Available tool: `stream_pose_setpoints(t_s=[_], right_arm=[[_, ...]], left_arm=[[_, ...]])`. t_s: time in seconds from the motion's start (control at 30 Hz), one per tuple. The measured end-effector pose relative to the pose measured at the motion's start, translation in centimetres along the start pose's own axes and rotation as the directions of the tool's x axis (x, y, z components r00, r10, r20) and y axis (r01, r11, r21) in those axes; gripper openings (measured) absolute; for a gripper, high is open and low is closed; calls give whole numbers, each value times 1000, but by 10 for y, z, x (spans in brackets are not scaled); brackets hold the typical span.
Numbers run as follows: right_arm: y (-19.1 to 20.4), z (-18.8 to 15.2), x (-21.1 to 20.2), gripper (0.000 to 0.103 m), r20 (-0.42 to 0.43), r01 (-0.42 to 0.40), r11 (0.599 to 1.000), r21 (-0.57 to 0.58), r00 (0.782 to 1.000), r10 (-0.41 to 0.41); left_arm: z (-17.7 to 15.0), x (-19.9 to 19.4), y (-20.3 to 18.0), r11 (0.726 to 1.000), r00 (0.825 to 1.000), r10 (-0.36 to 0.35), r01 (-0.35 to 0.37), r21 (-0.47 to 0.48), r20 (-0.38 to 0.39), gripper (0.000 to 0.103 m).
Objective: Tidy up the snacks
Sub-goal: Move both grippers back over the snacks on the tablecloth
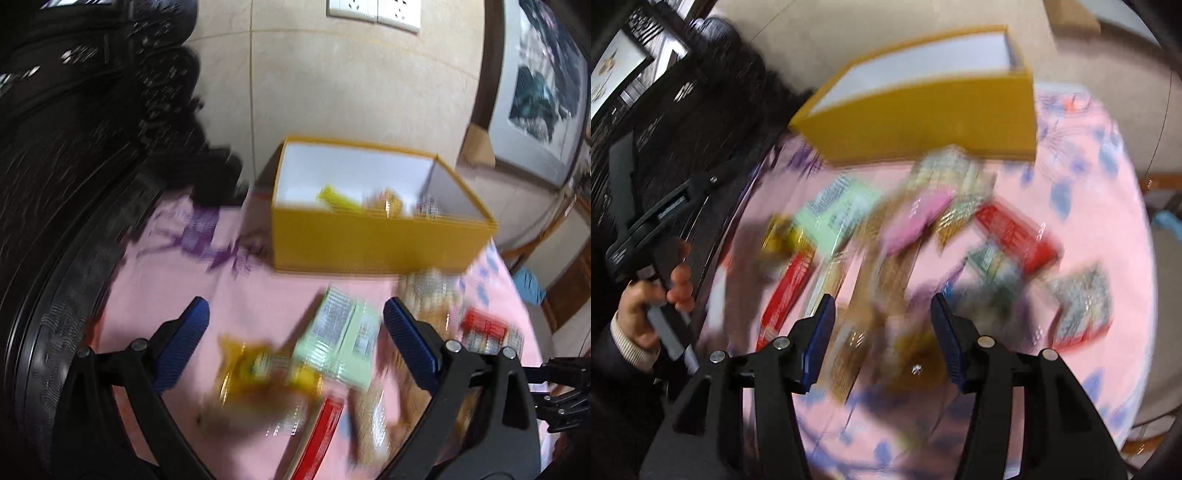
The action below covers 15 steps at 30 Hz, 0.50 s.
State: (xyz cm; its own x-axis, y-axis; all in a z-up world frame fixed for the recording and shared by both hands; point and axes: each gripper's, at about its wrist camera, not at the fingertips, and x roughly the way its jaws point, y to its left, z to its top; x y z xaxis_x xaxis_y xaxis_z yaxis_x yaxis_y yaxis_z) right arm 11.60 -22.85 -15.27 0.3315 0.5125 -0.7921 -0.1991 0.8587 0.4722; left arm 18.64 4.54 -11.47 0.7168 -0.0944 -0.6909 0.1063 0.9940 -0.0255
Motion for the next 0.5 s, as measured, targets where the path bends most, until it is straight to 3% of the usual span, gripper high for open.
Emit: stream_pose_setpoints(t_s=[0.13, 0.33, 0.5], right_arm=[[23, -30, 14, 55, -78, -69, 997, -39, 995, 66], [45, -45, 50, 56, -158, -76, 995, -59, 985, 66], [42, -39, 76, 61, -173, 20, 1000, -6, 985, -21]], left_arm=[[-45, -18, 16, 1000, 998, 1, -2, -17, -61, 97], [-81, -35, 26, 999, 993, 31, -34, -29, -110, 97], [-96, -46, 31, 998, 992, 42, -48, -47, -123, 97]])
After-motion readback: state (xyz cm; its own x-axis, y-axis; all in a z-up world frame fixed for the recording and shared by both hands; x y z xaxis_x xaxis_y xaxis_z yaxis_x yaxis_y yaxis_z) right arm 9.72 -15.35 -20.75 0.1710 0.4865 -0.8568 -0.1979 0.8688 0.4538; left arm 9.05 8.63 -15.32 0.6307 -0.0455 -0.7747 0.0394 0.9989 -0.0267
